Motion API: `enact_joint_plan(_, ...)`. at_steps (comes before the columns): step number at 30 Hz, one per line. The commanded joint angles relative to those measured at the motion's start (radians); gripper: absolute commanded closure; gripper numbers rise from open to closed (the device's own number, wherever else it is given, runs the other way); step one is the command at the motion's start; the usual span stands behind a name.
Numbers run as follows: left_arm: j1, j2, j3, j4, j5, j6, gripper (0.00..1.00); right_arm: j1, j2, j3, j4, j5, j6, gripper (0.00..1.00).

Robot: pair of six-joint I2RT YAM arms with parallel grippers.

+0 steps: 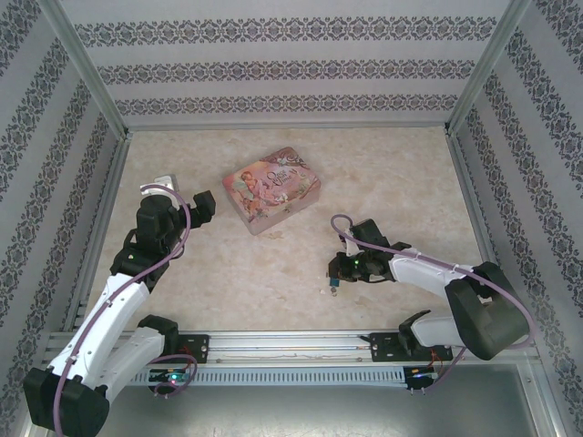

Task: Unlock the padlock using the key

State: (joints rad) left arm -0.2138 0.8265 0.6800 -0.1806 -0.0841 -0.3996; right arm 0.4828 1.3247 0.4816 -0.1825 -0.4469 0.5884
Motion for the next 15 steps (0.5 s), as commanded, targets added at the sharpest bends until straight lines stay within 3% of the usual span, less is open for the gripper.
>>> enact_joint_plan(1, 0.013, 0.003, 0.011, -0.033, -0.027, 0.031, 0.01, 0.010, -0.003, 0.018, -0.013, -0.006, -0.024, 0.84)
enact_joint_plan(8, 0.013, 0.018, 0.036, -0.043, -0.064, 0.056, 0.01, 0.000, -0.082, 0.047, -0.061, 0.038, -0.037, 0.77)
enact_joint_plan(15, 0.019, 0.016, 0.036, -0.041, -0.132, 0.060, 0.01, -0.058, -0.261, 0.090, -0.149, 0.145, -0.090, 0.68)
